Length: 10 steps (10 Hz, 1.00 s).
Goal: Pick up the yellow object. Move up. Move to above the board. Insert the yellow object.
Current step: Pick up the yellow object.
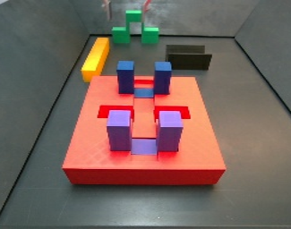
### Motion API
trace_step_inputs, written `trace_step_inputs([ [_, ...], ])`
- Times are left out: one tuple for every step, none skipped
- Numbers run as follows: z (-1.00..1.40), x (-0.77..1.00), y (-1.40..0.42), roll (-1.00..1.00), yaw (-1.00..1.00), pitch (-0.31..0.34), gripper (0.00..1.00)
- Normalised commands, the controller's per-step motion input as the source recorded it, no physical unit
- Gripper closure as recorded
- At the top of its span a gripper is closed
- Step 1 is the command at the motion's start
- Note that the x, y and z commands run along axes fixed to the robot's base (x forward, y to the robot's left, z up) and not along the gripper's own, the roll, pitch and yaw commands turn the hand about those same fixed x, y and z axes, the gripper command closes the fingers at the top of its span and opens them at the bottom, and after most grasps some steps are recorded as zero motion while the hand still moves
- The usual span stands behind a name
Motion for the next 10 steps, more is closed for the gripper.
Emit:
trace_step_inputs([
  [-0.46, -0.83, 0.09, -0.09, -0.27, -0.209, 0.00],
  [-0.49, -0.88, 0.04, -0.08, -0.26, -0.204, 0.00],
  [-0.41, -0.72, 0.00, -0.13, -0.17, -0.186, 0.00],
  [-0.37, -0.56, -0.16, -0.05, -0.03, -0.101, 0.00],
  [-0.32, -0.49, -0.21, 0.00, 0.00, -0.079, 0.00],
  [-0.31, -0.39, -0.20, 0.00, 0.00, -0.069, 0.00],
  [-0.18, -0.12, -0.10, 0.00, 0.15, -0.041, 0.00],
  [-0.18, 0.00, 0.00, 0.00, 0.23, -0.039, 0.00],
  [-0.21, 0.00, 0.01, 0.00, 0.26, -0.050, 0.00],
  [-0.27, 0.00, 0.10, 0.00, 0.36, -0.090, 0.00],
])
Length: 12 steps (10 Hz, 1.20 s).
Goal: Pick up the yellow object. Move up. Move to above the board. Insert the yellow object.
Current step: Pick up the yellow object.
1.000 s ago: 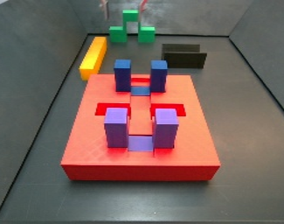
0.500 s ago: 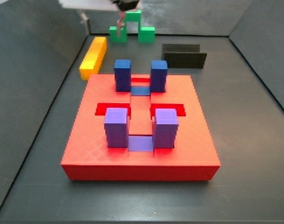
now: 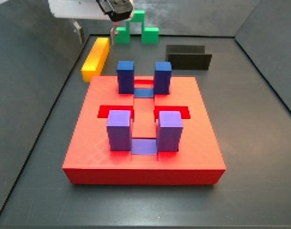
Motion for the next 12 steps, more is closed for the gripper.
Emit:
trace_step_inputs([
  [-0.35, 0.00, 0.05, -0.03, 0.38, -0.084, 0.00],
  [-0.27, 0.00, 0.00, -0.03, 0.26, -0.031, 0.00],
  [-0.21, 0.00, 0.00, 0.00, 0.13, -0.004, 0.00],
  [-0.10, 0.08, -0.03, 0.00, 0.06, 0.000, 0.00],
  [-0.09, 0.22, -0.05, 0.00, 0.04, 0.000, 0.00],
  [-0.19, 0.18, -0.07, 0.01, 0.00, 0.000, 0.00],
  [-0.19, 0.27, -0.07, 0.01, 0.00, 0.000, 0.00],
  [-0.25, 0.19, -0.07, 0.03, 0.00, 0.000, 0.00],
  [-0.26, 0.02, -0.02, 0.01, 0.00, 0.000, 0.00],
  [-0.27, -0.02, 0.00, 0.00, -0.03, 0.000, 0.00],
  [-0.20, -0.09, 0.00, 0.00, -0.08, 0.000, 0.00],
  [-0.21, -0.05, 0.00, 0.00, -0.07, 0.000, 0.00],
])
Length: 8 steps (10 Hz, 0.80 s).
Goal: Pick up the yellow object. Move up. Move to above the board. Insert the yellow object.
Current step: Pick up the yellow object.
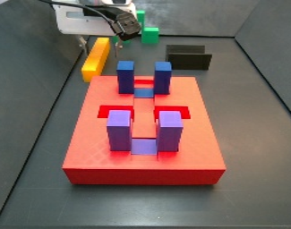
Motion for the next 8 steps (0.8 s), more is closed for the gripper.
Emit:
trace_step_inputs([
  [-0.14, 0.00, 0.00, 0.00, -0.03, 0.000, 0.00],
  [0.00, 0.05, 0.01, 0.00, -0.01, 0.003, 0.00],
  [0.00, 0.03, 0.12, 0.00, -0.09, 0.050, 0.00],
  [0.00, 0.00, 0.03, 0.00, -0.10, 0.016, 0.00],
  [-0.08, 0.00, 0.00, 0.00, -0.10, 0.000, 0.00],
  [-0.09, 0.00, 0.00, 0.00, -0.07, 0.000, 0.00],
  [-0.15, 0.00, 0.00, 0.00, -0.03, 0.000, 0.00],
  [-0.20, 0.00, 0.00, 0.00, -0.02, 0.000, 0.00],
])
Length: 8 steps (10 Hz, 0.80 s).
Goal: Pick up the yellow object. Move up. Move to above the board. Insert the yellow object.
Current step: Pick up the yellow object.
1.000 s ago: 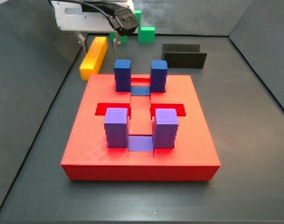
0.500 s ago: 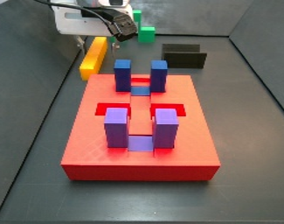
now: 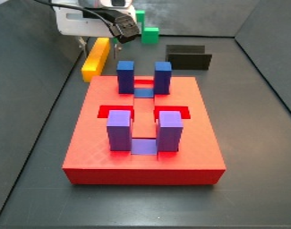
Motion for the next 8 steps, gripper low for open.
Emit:
trace_step_inputs([
  [-0.08, 0.00, 0.00, -0.02, 0.00, 0.000, 0.00],
  [0.00, 0.00, 0.00, -0.01, 0.00, 0.019, 0.00],
  [0.00, 0.00, 0.00, 0.01, 0.00, 0.000, 0.00],
  [0.00, 0.00, -0.07, 0.06, 0.00, 0.000, 0.00],
  [0.00, -0.02, 0.00, 0.03, 0.00, -0.007, 0.00],
  [0.00, 0.00, 0.00, 0.00, 0.00, 0.000, 1.00],
  [0.00, 0.00, 0.00, 0.00, 0.00, 0.000, 1.00],
  [0.00, 0.00, 0.00, 0.00, 0.00, 0.000, 1.00],
])
